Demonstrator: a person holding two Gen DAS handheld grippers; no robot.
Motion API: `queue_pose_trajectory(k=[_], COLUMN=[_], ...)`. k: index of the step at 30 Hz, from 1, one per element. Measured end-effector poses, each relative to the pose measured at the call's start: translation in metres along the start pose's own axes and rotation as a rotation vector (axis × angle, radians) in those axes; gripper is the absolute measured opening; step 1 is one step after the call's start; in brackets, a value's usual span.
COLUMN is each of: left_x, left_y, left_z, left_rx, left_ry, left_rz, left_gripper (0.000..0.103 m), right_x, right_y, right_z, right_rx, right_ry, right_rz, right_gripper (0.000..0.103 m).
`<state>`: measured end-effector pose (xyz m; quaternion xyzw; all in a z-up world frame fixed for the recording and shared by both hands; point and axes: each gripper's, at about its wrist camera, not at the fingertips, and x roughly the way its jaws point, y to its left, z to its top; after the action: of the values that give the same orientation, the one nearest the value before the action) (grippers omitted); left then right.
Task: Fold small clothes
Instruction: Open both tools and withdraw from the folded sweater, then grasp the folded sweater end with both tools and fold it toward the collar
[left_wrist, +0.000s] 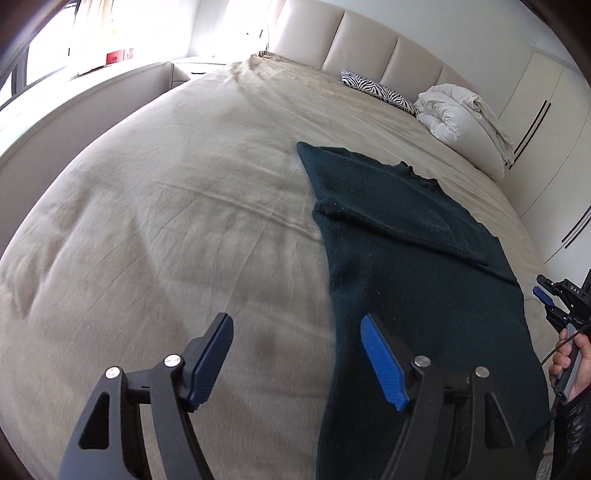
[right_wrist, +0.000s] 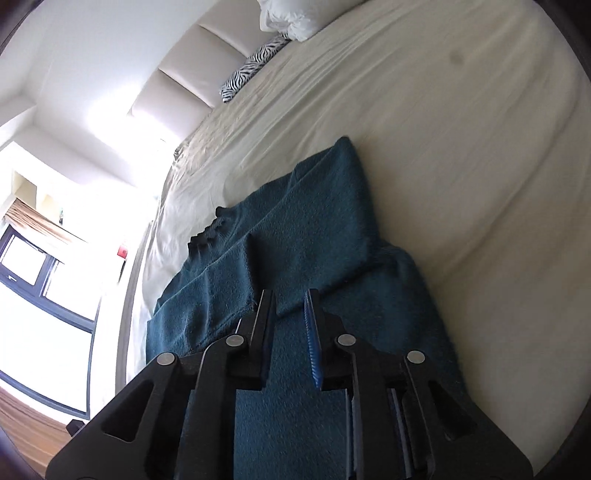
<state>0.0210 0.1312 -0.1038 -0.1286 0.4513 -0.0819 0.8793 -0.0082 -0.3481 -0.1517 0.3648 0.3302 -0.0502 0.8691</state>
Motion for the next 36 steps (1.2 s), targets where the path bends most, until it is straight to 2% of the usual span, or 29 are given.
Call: queue_pose_trajectory(k=[2, 4, 6, 11, 14, 17, 19, 24, 30, 36], left_x=[-0.008, -0.017, -0.024, -0.034, -0.036, -0.034, -0.035, -0.038, -0.041, -0.044], left_y=[0.001, -0.001, -0.003, -0.005, -0.006, -0.006, -0.004, -0.001, -0.002, -0.005], left_z=[-0.016, -0.031, -0.041, -0.06, -0.069, -0.076, -0.079, -0.087, -0.097, -0.105], left_rx=[-0.021, -0.025, -0.033, -0.058, -0.061, -0.059, -0.066, -0.069, -0.05, -0.041], left_ry=[0.027, 0.037, 0.044, 0.062, 0.083, 0.102, 0.104, 0.128, 0.186, 0.247], left_rz=[-0.035, -0.048, -0.071, -0.094, -0.111, -0.109, -0.121, -0.141, -0.166, -0.163], left_gripper=[0.075, 0.075, 0.075, 0.075, 0.075, 0.075, 0.075, 0.075, 0.07, 0.067], right_x=[-0.038, -0.073, -0.098, -0.143, -0.154, -0.159, -0.163, -0.169, -0.177, -0.17], right_y=[-0.001, 0.001, 0.006, 0.003, -0.005, -0.016, -0.019, -0.026, -0.058, -0.07], right_z=[-0.012, -0.028, -0.045, -0.077, -0.082, -0.081, -0.085, -0.101, -0.113, -0.125], right_rx=[-0.035, -0.097, -0.18, -0.247, -0.205, -0.151, -0.158, -0.194, -0.081, -0.056], right_ry=[-0.077, -0.165, -0.222, -0.282, -0.27, -0.22, -0.167, -0.048, 0.033, 0.143], right_rz=[-0.034, -0.08, -0.129, -0.132, -0.148, -0.141, -0.144, -0.107, -0.062, -0.04], right_gripper=[0.056, 0.064, 0.067, 0.087, 0.088, 0.088, 0.088, 0.088, 0.087, 0.086])
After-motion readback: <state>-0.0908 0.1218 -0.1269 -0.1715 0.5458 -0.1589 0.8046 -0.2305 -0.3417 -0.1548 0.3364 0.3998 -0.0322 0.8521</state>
